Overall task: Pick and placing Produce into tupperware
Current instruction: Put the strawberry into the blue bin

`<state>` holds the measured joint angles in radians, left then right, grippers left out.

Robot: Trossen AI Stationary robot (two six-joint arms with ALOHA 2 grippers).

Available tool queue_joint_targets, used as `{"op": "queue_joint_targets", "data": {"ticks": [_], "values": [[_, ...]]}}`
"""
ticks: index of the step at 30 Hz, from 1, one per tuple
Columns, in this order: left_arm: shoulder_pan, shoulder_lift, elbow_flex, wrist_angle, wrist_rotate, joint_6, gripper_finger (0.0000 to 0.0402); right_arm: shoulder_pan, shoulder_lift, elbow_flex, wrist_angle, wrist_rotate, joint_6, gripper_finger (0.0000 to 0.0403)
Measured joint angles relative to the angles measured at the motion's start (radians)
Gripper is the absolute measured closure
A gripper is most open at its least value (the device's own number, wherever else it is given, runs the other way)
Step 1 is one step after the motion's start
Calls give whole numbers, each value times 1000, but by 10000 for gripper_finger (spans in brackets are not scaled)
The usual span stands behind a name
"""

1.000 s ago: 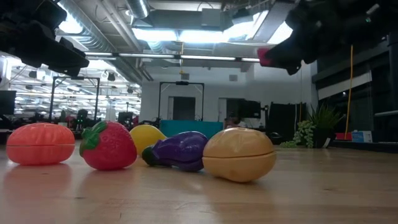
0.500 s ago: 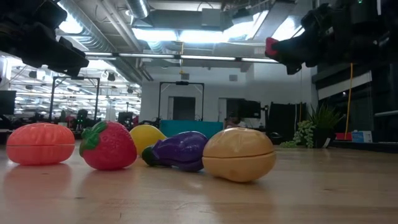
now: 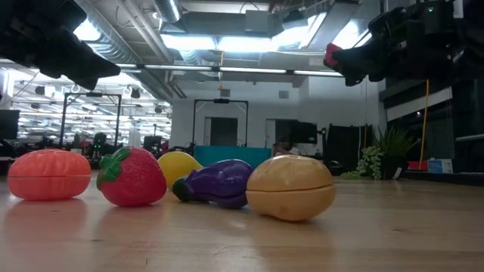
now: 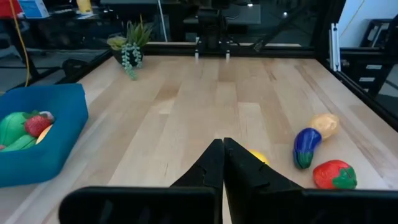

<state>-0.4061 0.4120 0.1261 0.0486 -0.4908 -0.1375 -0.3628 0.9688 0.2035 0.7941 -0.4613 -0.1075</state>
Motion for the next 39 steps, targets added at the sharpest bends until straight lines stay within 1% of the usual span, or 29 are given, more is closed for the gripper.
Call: {"op": "queue_joint_targets", "data": {"ticks": [6, 12, 14, 18, 19, 23, 28, 30, 33, 34, 39], "values": [[0, 0, 0, 13, -8, -6, 389, -27, 0, 0, 3, -5, 24, 265], [0, 0, 0, 14, -97, -6, 376, -35, 7, 0, 11, -4, 24, 265], [0, 0, 0, 15, -112, -9, 372, -35, 24, 5, 8, -2, 26, 265], [0, 0, 0, 15, -121, -11, 365, -35, 94, 52, 7, 94, 60, 265], [0, 0, 0, 15, -121, -11, 363, -35, 119, 66, 8, 104, 60, 265], [0, 0, 0, 15, -131, -11, 357, -35, 240, 144, -2, 158, 51, 265], [0, 0, 0, 15, -131, -11, 352, -35, 407, 265, -22, 276, 49, 265], [0, 0, 0, 14, -136, -11, 351, -31, 463, 313, -21, 358, 50, 265], [0, 0, 0, 13, -154, -11, 352, -19, 540, 380, -24, 515, 47, 265], [0, 0, 0, 13, -159, -11, 353, -18, 559, 398, -28, 545, 44, 265], [0, 0, 0, 11, -163, -10, 365, -17, 641, 480, -57, 581, 48, 265]]}}
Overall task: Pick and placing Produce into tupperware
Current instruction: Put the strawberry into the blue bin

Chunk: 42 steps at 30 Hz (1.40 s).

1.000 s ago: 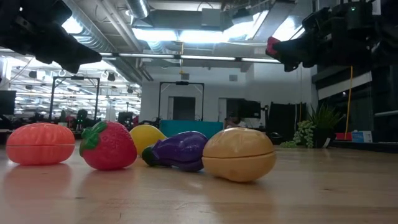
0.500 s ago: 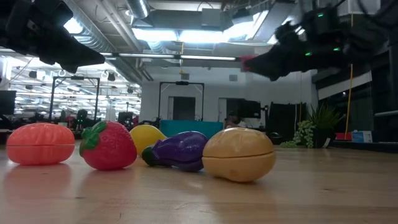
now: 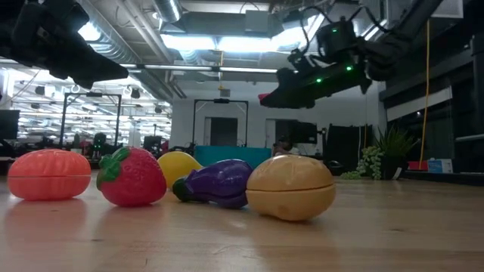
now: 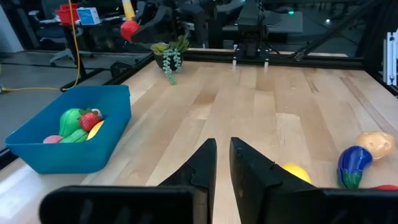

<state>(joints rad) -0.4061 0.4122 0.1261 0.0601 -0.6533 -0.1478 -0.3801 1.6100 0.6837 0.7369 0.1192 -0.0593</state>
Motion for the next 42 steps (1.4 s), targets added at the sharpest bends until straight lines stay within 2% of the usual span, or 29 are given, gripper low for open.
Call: {"op": "queue_joint_targets", "data": {"ticks": [4, 10, 14, 19, 28, 32, 42], "values": [[0, 0, 0, -9, 0, 0, 374, 0, 36, 60, -66, -7, -2, 265], [0, 0, 0, -26, 0, 0, 386, -1, 45, 204, -377, -20, -36, 265], [0, 0, 0, -26, 0, 0, 392, -13, 51, 326, -605, -87, -80, 265], [0, 0, 0, -26, 0, 1, 399, -40, 113, 474, -828, -106, -148, 265], [0, 0, 0, -27, 0, 1, 389, -132, 293, 730, -1073, -160, -209, 265], [0, 0, 0, -32, 0, 1, 378, -168, 380, 860, -1195, -217, -213, 265], [0, 0, 0, -54, 0, 1, 357, -216, 539, 1103, -1400, -227, -238, 265]]}}
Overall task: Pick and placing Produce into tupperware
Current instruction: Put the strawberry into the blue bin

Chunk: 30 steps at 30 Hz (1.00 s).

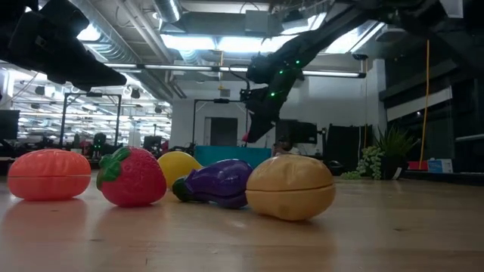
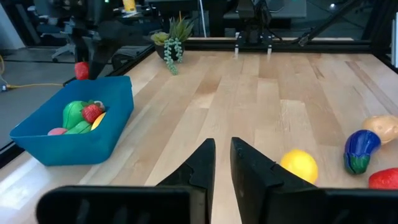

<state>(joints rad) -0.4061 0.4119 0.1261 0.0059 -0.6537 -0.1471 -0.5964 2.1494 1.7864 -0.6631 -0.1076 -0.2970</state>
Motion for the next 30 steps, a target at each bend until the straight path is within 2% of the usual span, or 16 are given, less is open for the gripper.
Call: {"op": "queue_joint_targets", "data": {"ticks": [6, 15, 30], "values": [[0, 0, 0, 0, 0, 0, 348, -13, 73, 89, -31, -25, -2, 265], [0, 0, 0, 1, 0, 0, 341, -22, 137, 107, -39, -27, -1, 265], [0, 0, 0, 1, 0, 0, 372, -22, 150, 107, -44, -26, -26, 258]]}}
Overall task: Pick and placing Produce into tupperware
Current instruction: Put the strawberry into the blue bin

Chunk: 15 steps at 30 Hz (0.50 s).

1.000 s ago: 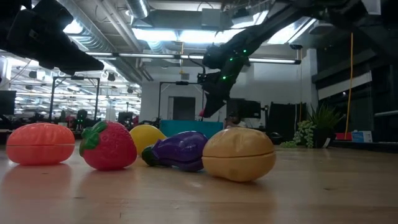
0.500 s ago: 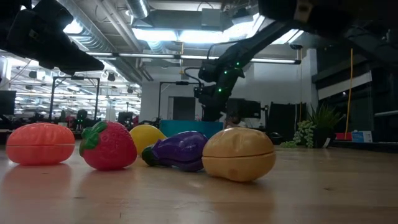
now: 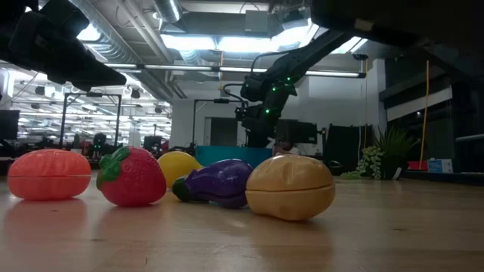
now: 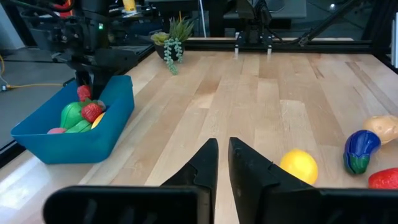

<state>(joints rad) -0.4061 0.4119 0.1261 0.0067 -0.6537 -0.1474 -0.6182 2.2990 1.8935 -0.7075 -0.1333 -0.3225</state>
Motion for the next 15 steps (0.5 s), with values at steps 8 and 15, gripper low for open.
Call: {"op": "queue_joint_targets", "data": {"ticks": [8, 15], "values": [[0, 0, 0, -22, 0, 0, 384, 1, -4, 0, 1, 2, 3, 192], [0, 0, 0, -23, -1, 0, 387, 11, -23, 119, -176, 3, 83, 187]]}}
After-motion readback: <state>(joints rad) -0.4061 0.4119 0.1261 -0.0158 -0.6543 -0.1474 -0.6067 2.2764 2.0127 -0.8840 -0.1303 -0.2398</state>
